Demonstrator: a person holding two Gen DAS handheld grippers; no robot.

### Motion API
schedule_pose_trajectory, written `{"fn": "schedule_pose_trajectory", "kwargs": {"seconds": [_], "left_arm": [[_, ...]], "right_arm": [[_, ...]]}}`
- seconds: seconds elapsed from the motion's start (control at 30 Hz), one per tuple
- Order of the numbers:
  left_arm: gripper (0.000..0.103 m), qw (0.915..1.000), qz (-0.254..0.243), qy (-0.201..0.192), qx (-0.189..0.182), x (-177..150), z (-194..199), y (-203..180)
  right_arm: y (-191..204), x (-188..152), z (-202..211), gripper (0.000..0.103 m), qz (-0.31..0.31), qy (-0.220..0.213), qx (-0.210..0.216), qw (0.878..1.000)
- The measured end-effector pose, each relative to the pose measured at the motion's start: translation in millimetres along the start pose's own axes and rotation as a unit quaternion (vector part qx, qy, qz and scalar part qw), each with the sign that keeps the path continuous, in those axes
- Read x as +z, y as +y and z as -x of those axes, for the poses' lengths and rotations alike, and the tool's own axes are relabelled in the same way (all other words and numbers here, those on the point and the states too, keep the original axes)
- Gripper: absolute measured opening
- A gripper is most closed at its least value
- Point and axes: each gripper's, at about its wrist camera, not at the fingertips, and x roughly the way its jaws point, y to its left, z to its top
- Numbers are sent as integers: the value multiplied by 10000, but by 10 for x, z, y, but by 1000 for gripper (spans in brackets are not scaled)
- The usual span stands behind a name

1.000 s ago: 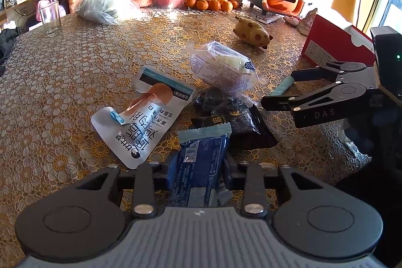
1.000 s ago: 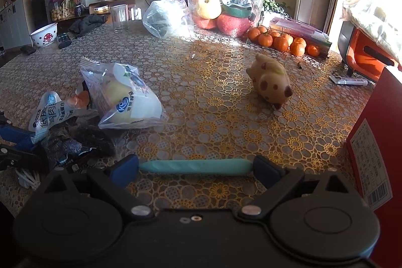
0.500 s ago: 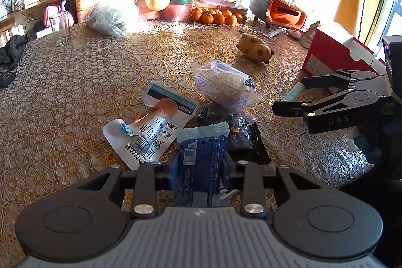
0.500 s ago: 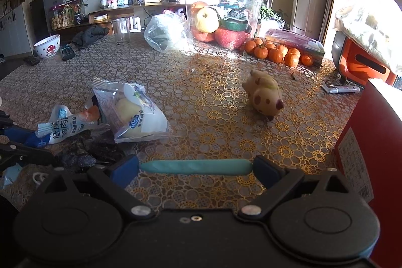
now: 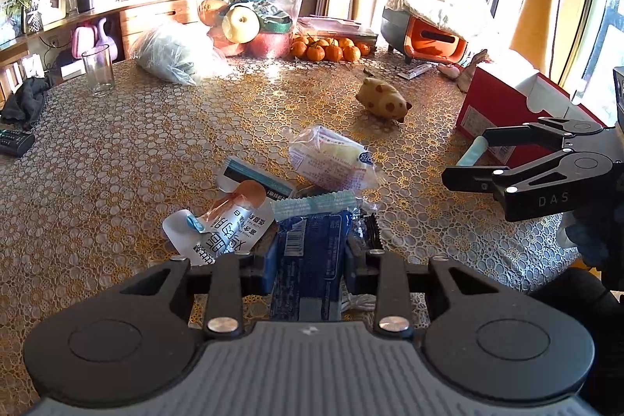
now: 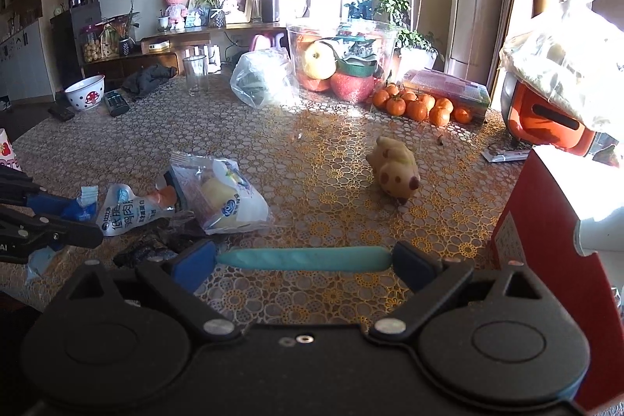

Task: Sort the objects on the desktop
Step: 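Carry blue packet with left tool while right tool carries teal stick to box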

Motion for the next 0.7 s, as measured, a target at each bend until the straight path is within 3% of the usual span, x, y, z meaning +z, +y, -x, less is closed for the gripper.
{"fn": "schedule_pose_trajectory", "kwargs": {"seconds": [0.7], "left_arm": [[31, 9979, -418, -463, -149, 370, 356, -708]], "right_arm": [[-157, 66, 935, 98, -133, -437, -181, 9988]]}}
